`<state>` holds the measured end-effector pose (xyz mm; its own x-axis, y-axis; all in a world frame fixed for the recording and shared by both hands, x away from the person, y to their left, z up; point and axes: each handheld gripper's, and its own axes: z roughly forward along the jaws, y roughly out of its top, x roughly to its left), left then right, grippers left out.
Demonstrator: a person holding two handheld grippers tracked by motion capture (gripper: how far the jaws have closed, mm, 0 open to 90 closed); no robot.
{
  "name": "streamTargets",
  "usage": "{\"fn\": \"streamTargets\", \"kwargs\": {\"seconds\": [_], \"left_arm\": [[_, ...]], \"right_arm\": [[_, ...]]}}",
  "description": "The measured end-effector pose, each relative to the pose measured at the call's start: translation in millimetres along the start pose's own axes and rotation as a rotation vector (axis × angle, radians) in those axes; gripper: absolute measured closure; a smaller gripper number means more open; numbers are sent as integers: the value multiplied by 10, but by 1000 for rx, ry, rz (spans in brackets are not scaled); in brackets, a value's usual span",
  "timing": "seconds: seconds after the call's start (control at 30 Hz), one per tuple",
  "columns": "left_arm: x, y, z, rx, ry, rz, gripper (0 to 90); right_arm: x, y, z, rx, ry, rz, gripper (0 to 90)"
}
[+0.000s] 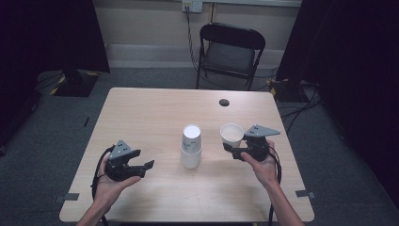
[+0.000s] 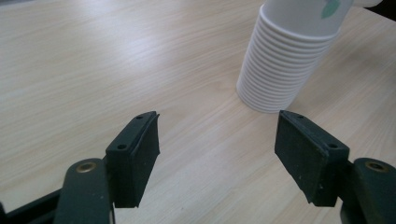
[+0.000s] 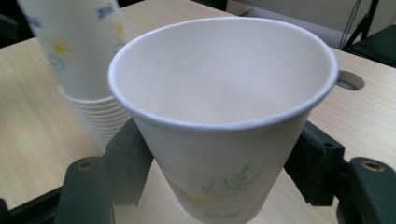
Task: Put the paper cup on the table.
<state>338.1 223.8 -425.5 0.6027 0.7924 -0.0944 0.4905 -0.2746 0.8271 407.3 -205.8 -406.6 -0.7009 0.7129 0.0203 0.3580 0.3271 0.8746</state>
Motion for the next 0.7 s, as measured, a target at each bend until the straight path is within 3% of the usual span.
{"fn": "streamTargets", "kwargs": {"seconds": [0.3,0.4,0.5,0.6,0.7], "left_arm": [[246,-204,81,63,13,-50,203],[354,-294,126,83,6,-38,171],[434,-351,150,101,32,-62,175],[480,-395,181,136,38,-58,161],[500,-438,231,173,70,-61,164]], "right_arm": [[-243,-104,173,13,-44,54,311],[-296,-144,231,13,-50,76,311],[-311,-195,309,33,-60,74,310],[-350,-234,388,36,-68,82,310],[-382,-273,475,53,-79,89,309]]}}
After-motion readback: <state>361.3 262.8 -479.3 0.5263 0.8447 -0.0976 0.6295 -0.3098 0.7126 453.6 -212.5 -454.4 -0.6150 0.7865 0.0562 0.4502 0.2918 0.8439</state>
